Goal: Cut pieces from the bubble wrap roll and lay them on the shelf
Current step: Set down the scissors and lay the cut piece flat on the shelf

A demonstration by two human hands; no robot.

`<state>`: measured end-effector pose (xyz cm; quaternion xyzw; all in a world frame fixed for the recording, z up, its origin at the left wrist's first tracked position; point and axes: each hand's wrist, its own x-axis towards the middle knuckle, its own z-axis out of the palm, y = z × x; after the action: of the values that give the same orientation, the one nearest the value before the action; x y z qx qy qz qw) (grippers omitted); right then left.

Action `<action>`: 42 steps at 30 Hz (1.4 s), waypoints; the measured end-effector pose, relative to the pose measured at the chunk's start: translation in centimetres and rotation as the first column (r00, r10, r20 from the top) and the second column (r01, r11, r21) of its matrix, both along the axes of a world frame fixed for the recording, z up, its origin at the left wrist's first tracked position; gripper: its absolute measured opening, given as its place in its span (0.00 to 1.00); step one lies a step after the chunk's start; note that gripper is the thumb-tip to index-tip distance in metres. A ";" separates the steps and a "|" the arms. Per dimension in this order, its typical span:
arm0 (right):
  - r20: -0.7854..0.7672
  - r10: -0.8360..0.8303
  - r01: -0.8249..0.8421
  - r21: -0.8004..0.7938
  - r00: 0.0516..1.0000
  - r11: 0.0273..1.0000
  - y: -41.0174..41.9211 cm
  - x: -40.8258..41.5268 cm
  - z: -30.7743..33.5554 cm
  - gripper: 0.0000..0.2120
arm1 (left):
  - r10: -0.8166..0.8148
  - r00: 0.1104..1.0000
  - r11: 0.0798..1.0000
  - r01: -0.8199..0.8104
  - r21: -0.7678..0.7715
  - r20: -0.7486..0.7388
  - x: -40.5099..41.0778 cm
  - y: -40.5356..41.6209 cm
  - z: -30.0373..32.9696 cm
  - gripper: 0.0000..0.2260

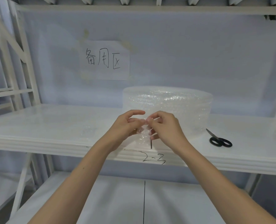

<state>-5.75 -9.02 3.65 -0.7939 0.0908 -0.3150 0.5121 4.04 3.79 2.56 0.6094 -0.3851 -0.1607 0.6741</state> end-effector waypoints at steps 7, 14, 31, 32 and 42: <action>0.006 0.000 0.000 -0.097 1.000 0.995 2.8 3.9 -1.1 0.05 | 0.180 0.982 0.978 -0.185 0.095 0.055 2.7 4.0 -0.9 0.09; -0.064 0.063 -0.073 -0.167 0.996 0.983 5.7 9.0 -1.8 0.08 | 0.354 0.923 0.916 -0.375 0.144 0.152 5.1 8.4 -1.2 0.08; -0.128 -0.069 0.004 -0.453 0.989 0.892 6.7 15.3 -3.1 0.15 | 0.539 0.841 0.839 -0.541 0.059 0.050 7.9 13.5 -2.2 0.08; -0.112 -0.072 0.012 -0.462 0.991 0.887 6.7 14.8 -3.0 0.15 | 0.530 0.847 0.845 -0.532 0.053 0.043 7.7 13.5 -2.1 0.09; 0.063 -0.136 0.150 -0.470 0.989 0.870 3.3 2.2 -0.7 0.18 | 0.362 0.929 0.932 -0.362 -0.005 0.084 3.5 7.3 -0.5 0.09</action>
<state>-3.57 -5.72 2.99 -0.8815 0.0623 -0.3757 0.2791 7.59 11.14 2.02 0.6795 -0.2931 -0.0102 0.6725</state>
